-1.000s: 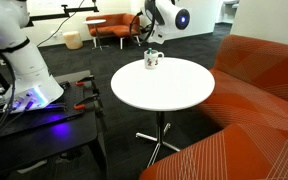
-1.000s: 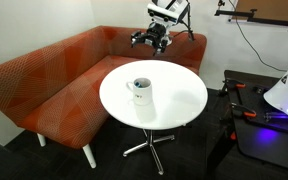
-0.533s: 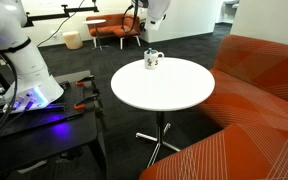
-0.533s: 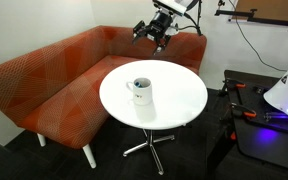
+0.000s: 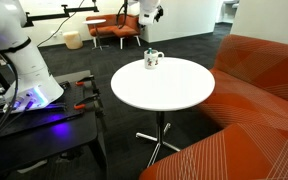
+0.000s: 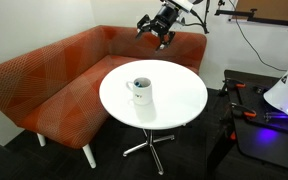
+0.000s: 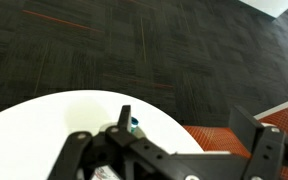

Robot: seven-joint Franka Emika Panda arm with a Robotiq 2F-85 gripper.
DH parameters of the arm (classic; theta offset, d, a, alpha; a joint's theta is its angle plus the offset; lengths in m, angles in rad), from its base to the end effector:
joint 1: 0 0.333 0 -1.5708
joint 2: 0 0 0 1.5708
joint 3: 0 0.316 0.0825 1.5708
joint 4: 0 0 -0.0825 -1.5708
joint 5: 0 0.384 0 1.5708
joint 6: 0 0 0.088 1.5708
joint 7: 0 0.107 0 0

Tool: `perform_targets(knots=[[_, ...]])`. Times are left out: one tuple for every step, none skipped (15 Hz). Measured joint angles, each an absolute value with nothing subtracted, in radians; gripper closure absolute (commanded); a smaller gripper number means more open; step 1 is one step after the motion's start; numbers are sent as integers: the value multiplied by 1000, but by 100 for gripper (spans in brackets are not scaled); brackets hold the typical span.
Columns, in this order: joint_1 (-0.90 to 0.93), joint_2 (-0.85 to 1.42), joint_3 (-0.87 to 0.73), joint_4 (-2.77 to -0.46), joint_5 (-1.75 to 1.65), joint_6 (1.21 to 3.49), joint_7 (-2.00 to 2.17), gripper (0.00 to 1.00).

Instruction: Put the marker into the white mug.

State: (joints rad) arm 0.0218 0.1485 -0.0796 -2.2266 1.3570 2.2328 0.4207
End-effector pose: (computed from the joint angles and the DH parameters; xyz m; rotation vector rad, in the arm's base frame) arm 0.5441 -0.0016 0.3120 -1.6302 1.4688 0.3355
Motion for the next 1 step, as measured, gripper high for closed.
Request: perform_targets(knots=[[21, 152, -80, -2226, 1357, 2233, 420, 0]])
